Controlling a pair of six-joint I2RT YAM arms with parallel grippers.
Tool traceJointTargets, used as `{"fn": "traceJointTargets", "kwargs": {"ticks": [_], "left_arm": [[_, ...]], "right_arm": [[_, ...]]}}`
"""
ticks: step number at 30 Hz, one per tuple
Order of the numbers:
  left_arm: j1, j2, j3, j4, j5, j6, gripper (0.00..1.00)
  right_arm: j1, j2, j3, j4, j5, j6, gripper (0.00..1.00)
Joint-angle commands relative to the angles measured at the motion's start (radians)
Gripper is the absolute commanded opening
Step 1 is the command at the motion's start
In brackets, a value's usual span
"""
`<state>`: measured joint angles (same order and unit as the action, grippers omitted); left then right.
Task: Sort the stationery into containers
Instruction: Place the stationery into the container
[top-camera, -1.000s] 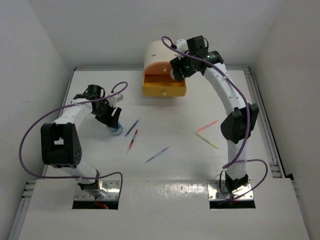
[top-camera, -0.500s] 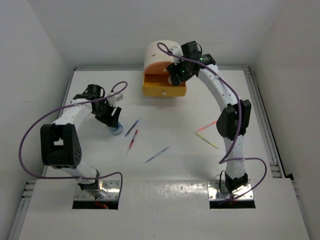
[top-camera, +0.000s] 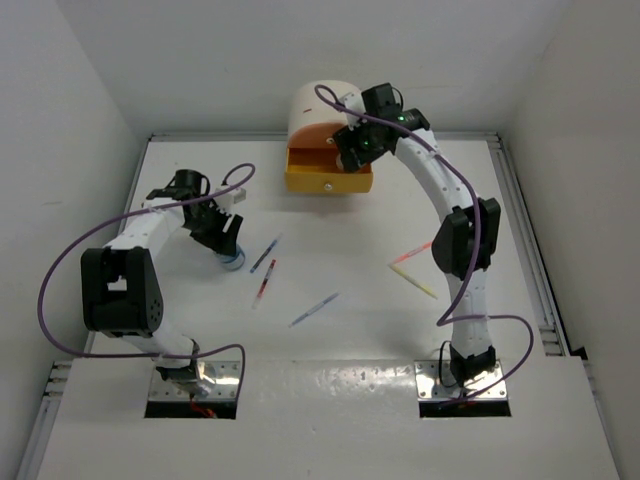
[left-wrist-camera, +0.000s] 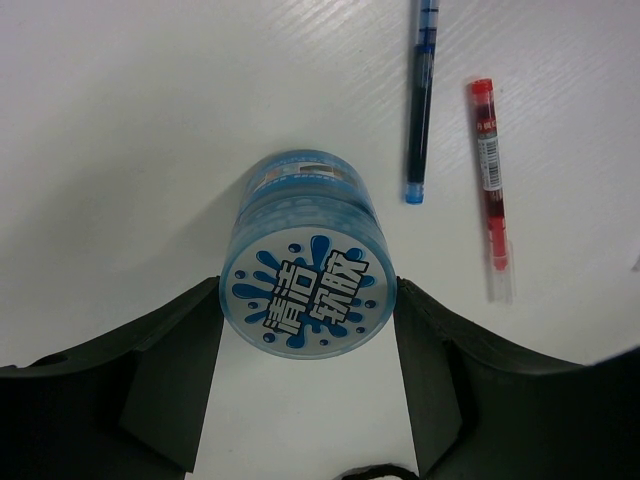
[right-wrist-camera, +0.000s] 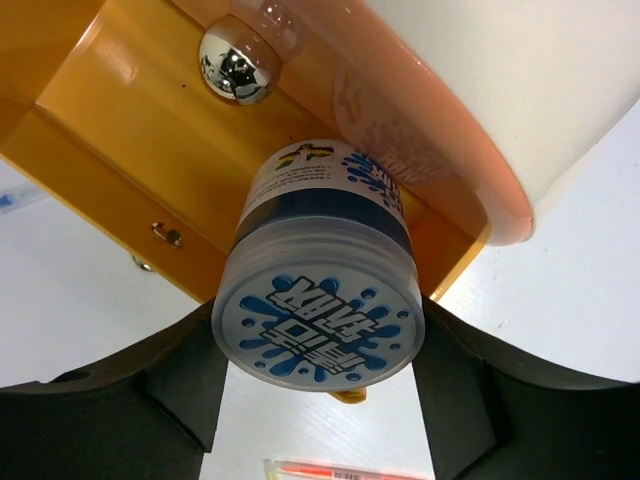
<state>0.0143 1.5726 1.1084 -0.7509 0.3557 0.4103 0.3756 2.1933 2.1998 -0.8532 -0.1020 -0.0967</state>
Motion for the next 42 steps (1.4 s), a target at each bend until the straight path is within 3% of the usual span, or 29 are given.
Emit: {"fn": "traceJointTargets", "kwargs": {"ticks": [1,5,9,16,19,24,31,37,42], "left_arm": [[-0.004,-0.042,0.007,0.024,0.032,0.002,0.20],[-0.004,-0.039,0.001,0.030,0.035,-0.005,0.19],[-0.004,-0.043,-0.001,0.038,0.035,-0.018,0.19],[-0.002,-0.140,0.047,0.108,0.095,-0.079,0.07],[-0.004,-0.201,0.117,0.159,0.112,-0.169,0.00],[-0.059,-0.201,0.306,0.159,0.083,-0.321,0.00],[-0.261,-0.070,0.620,0.127,-0.063,-0.442,0.00],[-0.369,0.124,0.836,0.102,-0.086,-0.461,0.00],[-0.390,0.216,0.851,0.142,-0.090,-0.498,0.00]], "right_arm": [[0.003,-0.014,0.037,0.080,0.010,0.017,0.70],[0.002,-0.017,0.035,0.089,0.007,0.025,0.81],[0.005,-0.023,0.043,0.094,-0.004,0.028,0.81],[0.011,-0.099,0.029,0.117,-0.019,0.067,0.81],[-0.006,-0.171,-0.017,0.149,-0.036,0.089,0.81],[-0.049,-0.239,-0.054,0.121,-0.054,0.121,0.81],[-0.180,-0.309,-0.152,0.097,-0.077,0.158,0.81],[-0.241,-0.356,-0.207,0.089,-0.084,0.149,0.81],[-0.257,-0.376,-0.226,0.086,-0.081,0.138,0.81]]}}
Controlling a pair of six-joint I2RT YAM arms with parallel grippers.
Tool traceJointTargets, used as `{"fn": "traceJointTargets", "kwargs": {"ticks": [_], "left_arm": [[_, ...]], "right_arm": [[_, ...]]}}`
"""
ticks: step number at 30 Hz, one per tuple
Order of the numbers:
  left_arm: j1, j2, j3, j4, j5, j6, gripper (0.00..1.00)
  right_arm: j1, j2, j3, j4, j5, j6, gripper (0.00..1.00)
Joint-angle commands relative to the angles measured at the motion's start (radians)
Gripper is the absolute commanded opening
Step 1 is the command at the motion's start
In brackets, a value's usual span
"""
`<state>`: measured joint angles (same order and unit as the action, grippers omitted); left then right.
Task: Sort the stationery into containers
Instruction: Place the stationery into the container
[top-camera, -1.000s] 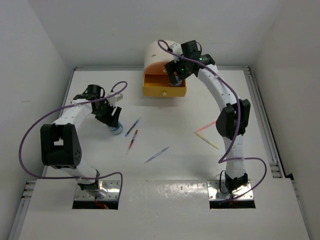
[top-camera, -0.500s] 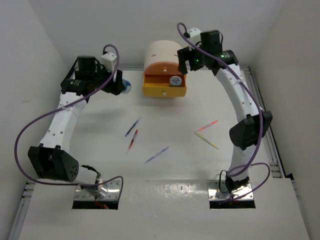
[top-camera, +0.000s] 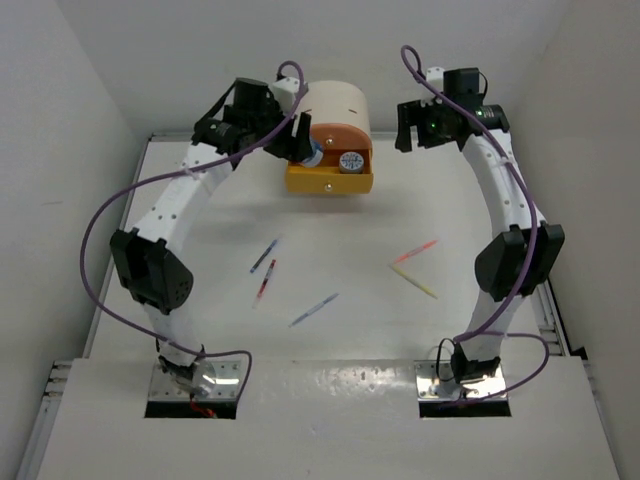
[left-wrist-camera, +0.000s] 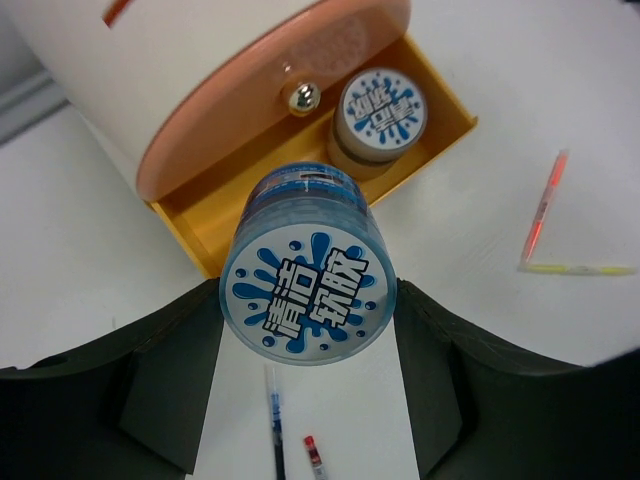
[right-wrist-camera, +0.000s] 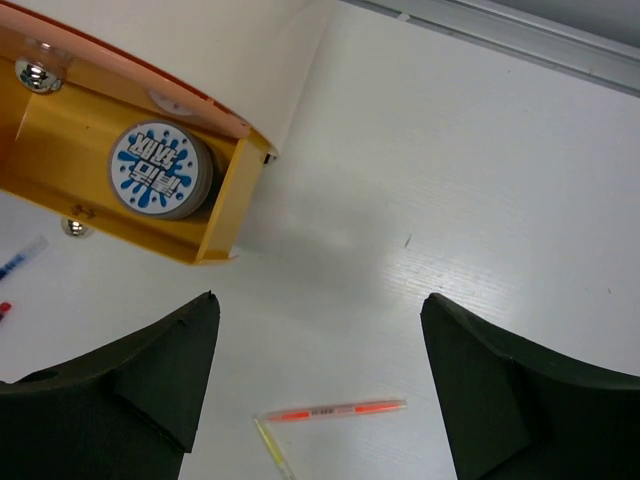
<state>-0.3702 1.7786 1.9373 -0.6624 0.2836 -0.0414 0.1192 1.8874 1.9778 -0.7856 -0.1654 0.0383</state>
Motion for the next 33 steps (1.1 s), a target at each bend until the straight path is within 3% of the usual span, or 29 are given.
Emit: {"fn": "traceJointTargets", "kwargs": {"ticks": [1,26,33], "left_arm": [[-0.009,0.013,0.020,0.075,-0.018,-0.049,0.00],[-0.041,0.173,0.080,0.109,-0.130,-0.008,0.00],[-0.061,0.245,0.172,0.067,-0.162,0.003,0.01]], "right_arm": [[-0.001,-0.073,-0.007,0.019,-0.017,0.000,0.81],[-0.004,-0.083,-0.060,0.022,-0.040,-0.006,0.85],[-0.006,-0.079,-0.065,0.029,-0.043,-0.005,0.86]]}}
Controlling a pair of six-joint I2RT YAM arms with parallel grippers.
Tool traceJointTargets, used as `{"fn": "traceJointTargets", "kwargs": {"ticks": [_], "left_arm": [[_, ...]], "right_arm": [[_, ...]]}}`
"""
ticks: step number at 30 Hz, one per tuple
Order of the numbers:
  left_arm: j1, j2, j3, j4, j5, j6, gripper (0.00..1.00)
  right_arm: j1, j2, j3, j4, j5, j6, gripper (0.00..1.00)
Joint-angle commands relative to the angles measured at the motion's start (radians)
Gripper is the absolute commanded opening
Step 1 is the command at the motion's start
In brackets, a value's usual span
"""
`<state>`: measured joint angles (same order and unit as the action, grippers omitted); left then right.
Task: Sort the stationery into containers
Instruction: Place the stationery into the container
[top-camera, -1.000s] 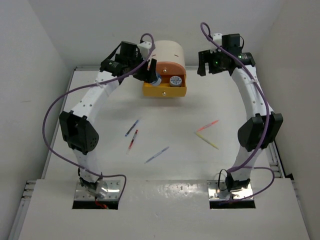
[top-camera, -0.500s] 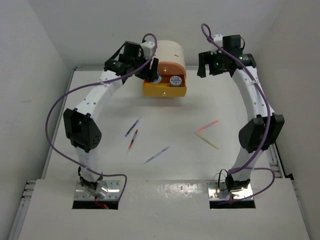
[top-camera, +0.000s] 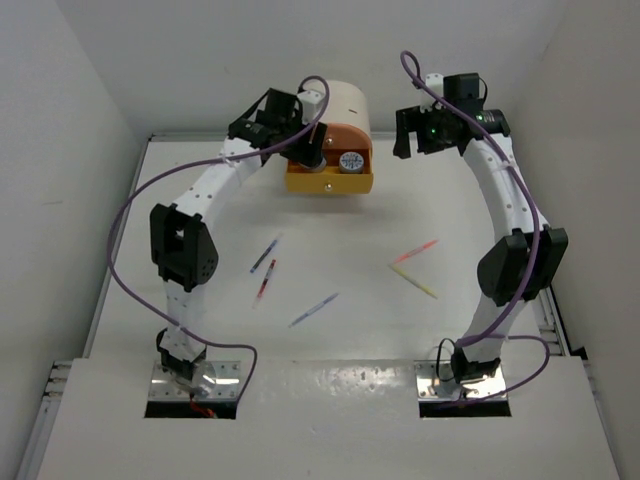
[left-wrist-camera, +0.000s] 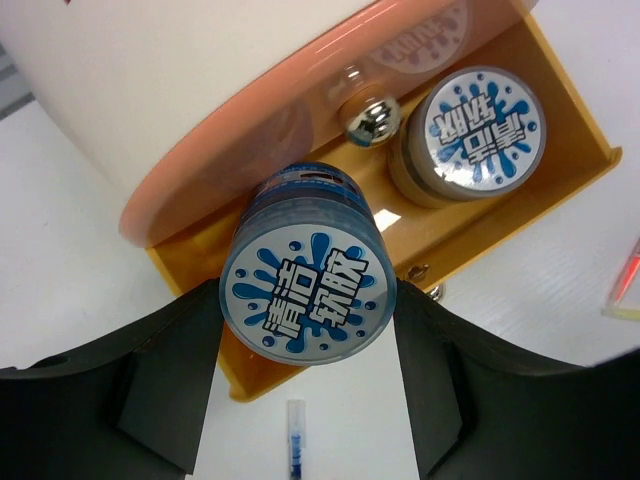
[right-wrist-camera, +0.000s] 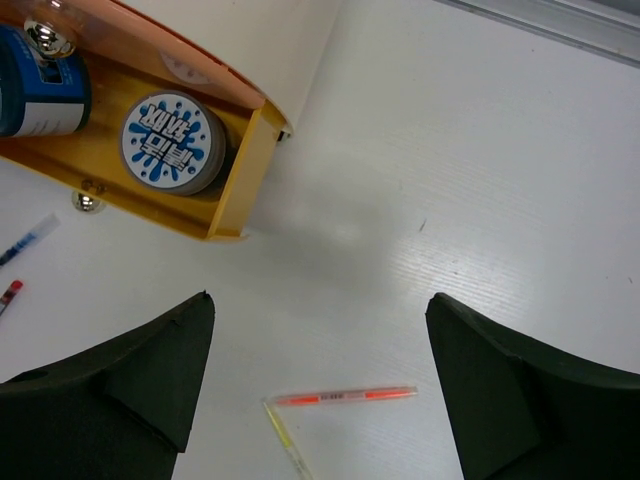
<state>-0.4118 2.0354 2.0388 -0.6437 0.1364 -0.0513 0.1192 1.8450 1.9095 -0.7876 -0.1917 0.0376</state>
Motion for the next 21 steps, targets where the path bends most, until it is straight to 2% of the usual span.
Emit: {"fn": "traceJointTargets", "kwargs": {"ticks": [1,2,3,6,12,14,17,21], "left_arm": [[-0.022,-0.009,0.075,0.049,-0.027,0.014,0.08],[-0.025,-0.003,0.078,0.049,-0.032,0.016,0.12],[-0.028,0.000,0.080,0.047,-0.035,0.018,0.24],[-0.035,0.003,0.083,0.044,-0.050,0.016,0.47],[-0.047,0.005,0.087,0.021,-0.060,0.019,0.58],[-0.050,0.003,0.086,0.010,-0.063,0.021,0.64],[-0.051,-0.004,0.086,-0.001,-0.060,0.021,0.79],[-0.048,-0.035,0.084,0.019,-0.043,0.018,0.86]], "right_arm": [[-0.004,-0.033,0.005,0.031,-0.018,-0.001,0.87],[-0.004,-0.033,0.005,0.031,-0.018,0.004,0.87],[-0.004,-0.033,0.005,0.034,-0.023,0.007,0.88],[-0.004,-0.030,0.005,0.034,-0.023,0.008,0.89],[-0.004,-0.029,0.005,0.037,-0.023,0.012,0.90],[-0.004,-0.024,0.006,0.037,-0.028,0.015,0.90],[-0.004,-0.024,0.006,0.037,-0.035,0.019,0.91],[-0.001,-0.027,0.006,0.041,-0.041,0.024,0.91]]}}
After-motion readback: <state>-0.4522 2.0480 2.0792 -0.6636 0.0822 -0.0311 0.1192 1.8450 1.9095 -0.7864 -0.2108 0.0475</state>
